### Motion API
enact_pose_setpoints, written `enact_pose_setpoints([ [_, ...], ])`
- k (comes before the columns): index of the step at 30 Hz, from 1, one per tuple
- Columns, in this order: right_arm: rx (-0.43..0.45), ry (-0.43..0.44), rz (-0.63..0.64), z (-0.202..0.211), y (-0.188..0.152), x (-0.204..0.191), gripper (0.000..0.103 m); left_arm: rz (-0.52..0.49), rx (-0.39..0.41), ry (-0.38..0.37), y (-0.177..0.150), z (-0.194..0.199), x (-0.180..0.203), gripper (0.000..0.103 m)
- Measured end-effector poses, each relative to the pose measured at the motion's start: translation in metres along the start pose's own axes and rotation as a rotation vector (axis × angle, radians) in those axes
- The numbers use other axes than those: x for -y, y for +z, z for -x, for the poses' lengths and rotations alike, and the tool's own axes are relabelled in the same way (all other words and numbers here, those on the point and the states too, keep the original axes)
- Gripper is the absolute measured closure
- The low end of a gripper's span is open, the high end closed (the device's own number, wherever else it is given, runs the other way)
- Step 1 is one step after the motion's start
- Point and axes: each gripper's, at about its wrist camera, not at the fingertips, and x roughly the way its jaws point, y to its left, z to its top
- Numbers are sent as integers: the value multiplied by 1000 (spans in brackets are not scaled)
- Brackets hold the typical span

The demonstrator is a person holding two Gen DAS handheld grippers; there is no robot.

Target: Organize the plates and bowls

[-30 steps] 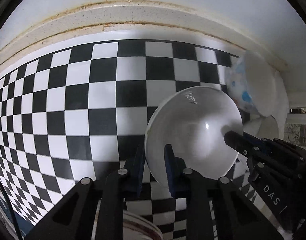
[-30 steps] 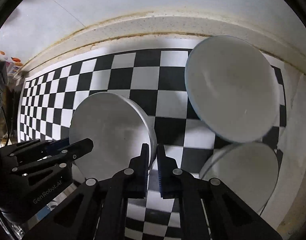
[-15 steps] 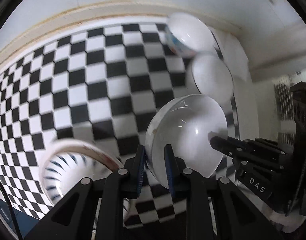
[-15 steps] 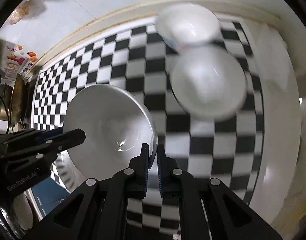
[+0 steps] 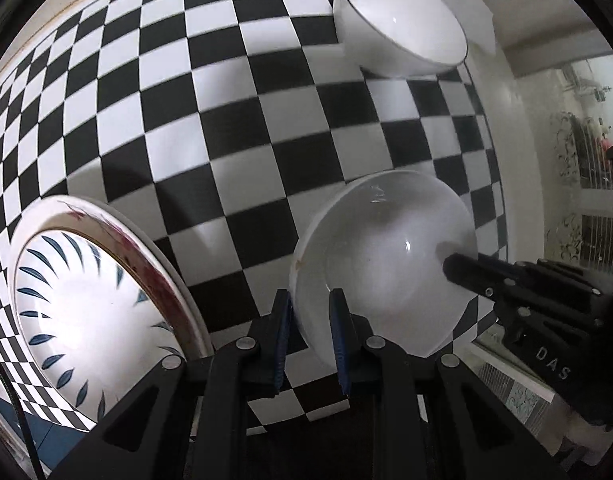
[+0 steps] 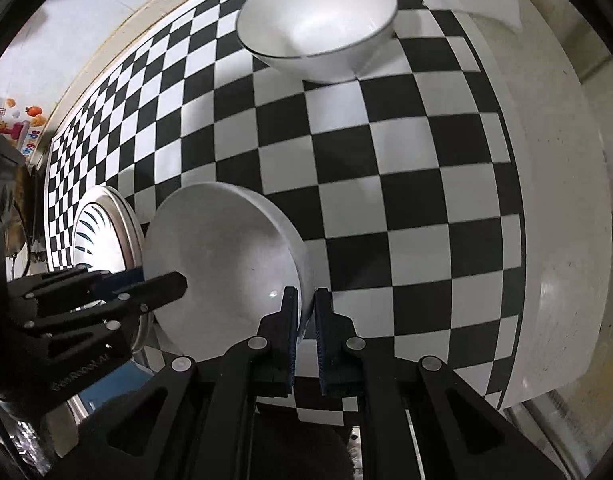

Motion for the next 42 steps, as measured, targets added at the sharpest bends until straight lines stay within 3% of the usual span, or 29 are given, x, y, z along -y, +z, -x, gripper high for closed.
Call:
enact_pose_setpoints([
  [3,-8,1,-4,-5,3,-1,93,6,-8,5,4,-10,3,86],
  [9,-34,24,-16,-5,14,-1,92,35,7,-21,2,13,-4,85],
  [14,51,56,-26,46,28,11,90,67,141,-19,12,75,-17,79],
  [16,91,65,-31,63,39,17,71,96,176,-54,28,90,-21,62],
  [18,126,73,-48,75,56,25,55,128,199,-71,51,96,-25,59],
  [19,141,76,-64,79,66,30,54,139,206,-73,63,98,-25,59],
  [27,166,150,-183,61,140,65,54,135,126,-125,146,57,-9,59],
  [34,114,145,-196,18,184,72,56,129,39,-107,175,5,2,60],
  [37,101,138,-191,10,191,72,64,112,30,-96,177,-3,6,62],
  [38,94,130,-185,7,193,71,66,107,36,-95,177,-5,8,65],
  [40,85,112,-173,3,195,69,75,96,30,-88,178,-11,10,85],
  [42,76,94,-161,0,196,66,89,92,37,-92,179,-13,11,91],
])
